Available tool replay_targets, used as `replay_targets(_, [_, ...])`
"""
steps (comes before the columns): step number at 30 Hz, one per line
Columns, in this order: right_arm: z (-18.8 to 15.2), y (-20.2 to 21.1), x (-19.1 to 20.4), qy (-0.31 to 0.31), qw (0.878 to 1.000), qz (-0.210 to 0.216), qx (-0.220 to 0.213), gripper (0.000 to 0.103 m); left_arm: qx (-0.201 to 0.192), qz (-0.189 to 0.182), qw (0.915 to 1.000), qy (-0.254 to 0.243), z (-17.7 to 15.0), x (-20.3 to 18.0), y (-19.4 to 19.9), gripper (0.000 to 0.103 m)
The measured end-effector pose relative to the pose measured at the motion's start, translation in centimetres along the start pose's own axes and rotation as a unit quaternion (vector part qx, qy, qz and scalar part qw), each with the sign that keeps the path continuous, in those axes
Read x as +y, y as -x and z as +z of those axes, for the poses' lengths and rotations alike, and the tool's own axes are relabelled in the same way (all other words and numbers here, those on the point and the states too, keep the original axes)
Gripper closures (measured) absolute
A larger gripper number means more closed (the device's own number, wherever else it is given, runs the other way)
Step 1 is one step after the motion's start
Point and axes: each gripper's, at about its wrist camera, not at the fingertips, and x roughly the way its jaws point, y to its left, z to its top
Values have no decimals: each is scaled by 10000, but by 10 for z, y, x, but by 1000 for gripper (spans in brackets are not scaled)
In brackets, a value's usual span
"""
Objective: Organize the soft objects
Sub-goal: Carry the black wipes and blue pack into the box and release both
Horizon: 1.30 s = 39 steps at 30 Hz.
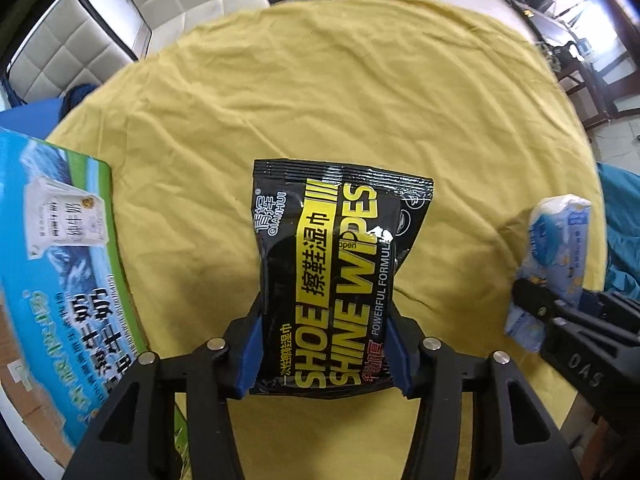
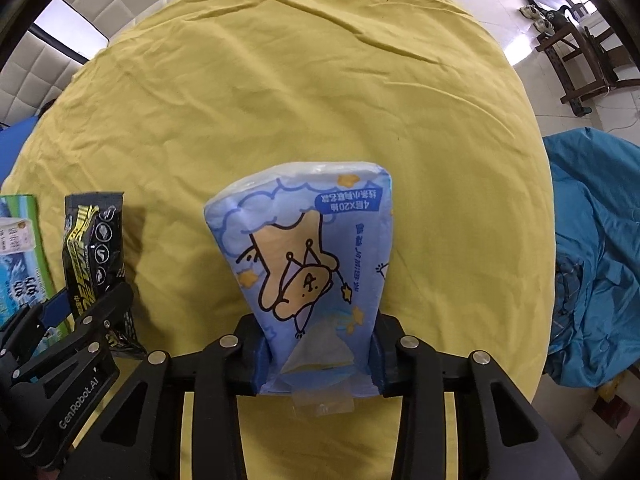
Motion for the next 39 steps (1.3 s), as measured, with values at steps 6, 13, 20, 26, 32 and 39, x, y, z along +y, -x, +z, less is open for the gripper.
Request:
replay_targets(6, [-23, 32, 4, -7, 9995, 232, -191, 63, -433, -171, 9989, -85, -24, 3, 52, 54])
replay_targets(13, [-60, 87, 15, 65, 9971, 497, -573, 63, -922, -409, 9948, -144, -54, 26, 127, 54])
replay_targets(20, [-84, 156, 23, 167, 9920, 751, -1006, 63, -1330, -508, 9898, -72, -67, 29, 152, 54])
replay_targets(26, [-106, 200, 51, 360, 9863, 929, -1313, 63, -1626, -516, 9853, 34, -78, 52, 148, 54])
replay_targets(32, [-132, 231, 110, 606, 9800, 1217, -1455, 63, -1801, -482, 9822, 239, -94, 111, 164, 54])
replay_targets(39, [-157, 241, 190, 1057, 9751, 1356, -1401, 63, -1865, -383, 9799, 592, -115, 185, 173, 54])
